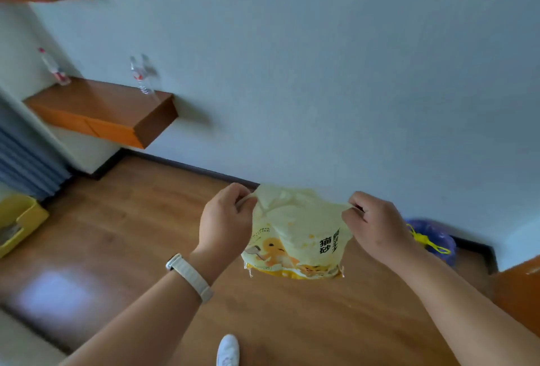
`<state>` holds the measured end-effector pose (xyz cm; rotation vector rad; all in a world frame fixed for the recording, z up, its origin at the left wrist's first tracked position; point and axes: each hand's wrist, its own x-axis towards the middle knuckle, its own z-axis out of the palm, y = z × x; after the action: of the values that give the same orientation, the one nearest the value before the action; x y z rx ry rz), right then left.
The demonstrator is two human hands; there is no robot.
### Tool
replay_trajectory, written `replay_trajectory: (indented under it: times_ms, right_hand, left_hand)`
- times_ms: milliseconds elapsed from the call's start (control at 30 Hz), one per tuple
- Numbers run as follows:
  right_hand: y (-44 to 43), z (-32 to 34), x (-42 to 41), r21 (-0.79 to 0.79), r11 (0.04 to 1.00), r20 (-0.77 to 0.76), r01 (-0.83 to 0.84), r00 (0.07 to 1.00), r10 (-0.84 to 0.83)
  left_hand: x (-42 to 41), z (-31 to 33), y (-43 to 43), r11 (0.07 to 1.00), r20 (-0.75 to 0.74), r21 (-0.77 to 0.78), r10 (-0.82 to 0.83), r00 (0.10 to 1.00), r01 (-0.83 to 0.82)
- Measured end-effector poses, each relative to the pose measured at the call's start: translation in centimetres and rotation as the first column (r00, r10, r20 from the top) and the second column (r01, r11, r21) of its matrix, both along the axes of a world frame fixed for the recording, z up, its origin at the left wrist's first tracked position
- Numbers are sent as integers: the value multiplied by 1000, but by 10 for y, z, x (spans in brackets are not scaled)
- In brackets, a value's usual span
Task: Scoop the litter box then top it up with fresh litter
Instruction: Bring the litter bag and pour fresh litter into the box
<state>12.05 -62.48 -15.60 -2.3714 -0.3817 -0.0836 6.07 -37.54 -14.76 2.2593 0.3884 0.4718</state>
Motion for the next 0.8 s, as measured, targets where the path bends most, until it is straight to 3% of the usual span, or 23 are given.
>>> replay_trajectory:
  times_ms: [200, 800]
  right_hand:
    - [87, -10, 35, -25, 992, 32, -125, 992, 126]
    - [393, -28, 86, -99, 951, -18, -292, 956, 292]
  left_hand:
    - [-6, -10, 87, 986, 5, -50, 158, 987, -157]
    - [25, -26, 371, 955, -60, -99, 276, 959, -281]
